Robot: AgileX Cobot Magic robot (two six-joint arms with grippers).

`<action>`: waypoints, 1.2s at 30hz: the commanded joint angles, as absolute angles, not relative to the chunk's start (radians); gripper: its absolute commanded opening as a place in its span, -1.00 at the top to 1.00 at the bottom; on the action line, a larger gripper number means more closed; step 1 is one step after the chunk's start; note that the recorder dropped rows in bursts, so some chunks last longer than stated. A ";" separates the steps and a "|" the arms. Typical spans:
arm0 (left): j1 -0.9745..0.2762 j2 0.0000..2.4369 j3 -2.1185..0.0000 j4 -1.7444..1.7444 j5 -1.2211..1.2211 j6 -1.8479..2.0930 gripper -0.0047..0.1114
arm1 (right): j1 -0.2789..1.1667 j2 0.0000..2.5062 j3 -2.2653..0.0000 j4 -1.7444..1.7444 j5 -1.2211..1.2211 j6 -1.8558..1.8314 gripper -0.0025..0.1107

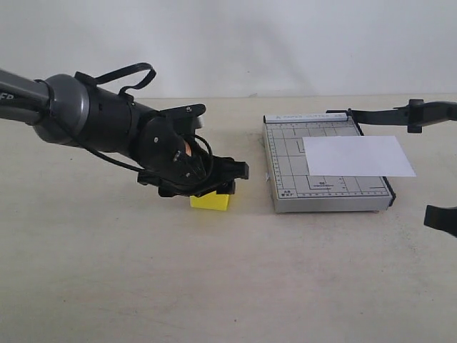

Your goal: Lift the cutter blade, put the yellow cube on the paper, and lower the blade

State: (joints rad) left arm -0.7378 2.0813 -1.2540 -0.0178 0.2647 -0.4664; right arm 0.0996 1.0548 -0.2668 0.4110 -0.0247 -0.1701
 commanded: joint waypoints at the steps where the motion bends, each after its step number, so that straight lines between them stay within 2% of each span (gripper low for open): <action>1: -0.739 2.081 -1.252 -0.006 0.200 -0.468 0.84 | 0.099 1.048 -0.272 0.411 -0.036 -0.166 0.96; 7: -0.739 1.975 -1.279 0.073 0.193 -0.468 0.84 | 0.099 1.048 -0.272 0.411 -0.034 -0.166 0.96; 13: -0.741 1.892 -1.349 0.184 0.327 -0.420 0.84 | 0.099 1.048 -0.272 0.411 -0.034 -0.166 0.96; 20: -0.809 1.894 -1.511 0.058 0.394 0.043 0.84 | 0.099 1.048 -0.272 0.411 -0.034 -0.166 0.96; 23: -0.827 1.970 -1.629 -0.093 0.454 0.199 0.84 | 0.099 1.048 -0.272 0.411 -0.040 -0.166 0.96; 29: -0.835 2.222 -2.039 -0.270 0.828 0.454 0.84 | 0.099 1.048 -0.272 0.411 -0.045 -0.166 0.96; 36: -0.835 2.435 -2.464 -0.321 0.940 0.449 0.84 | 0.099 1.048 -0.272 0.411 -0.035 -0.166 0.96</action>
State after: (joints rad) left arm -0.8268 2.3850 -2.3320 -0.2816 0.8901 0.4402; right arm 0.0996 1.0548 -0.2668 0.4110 -0.0328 -0.1701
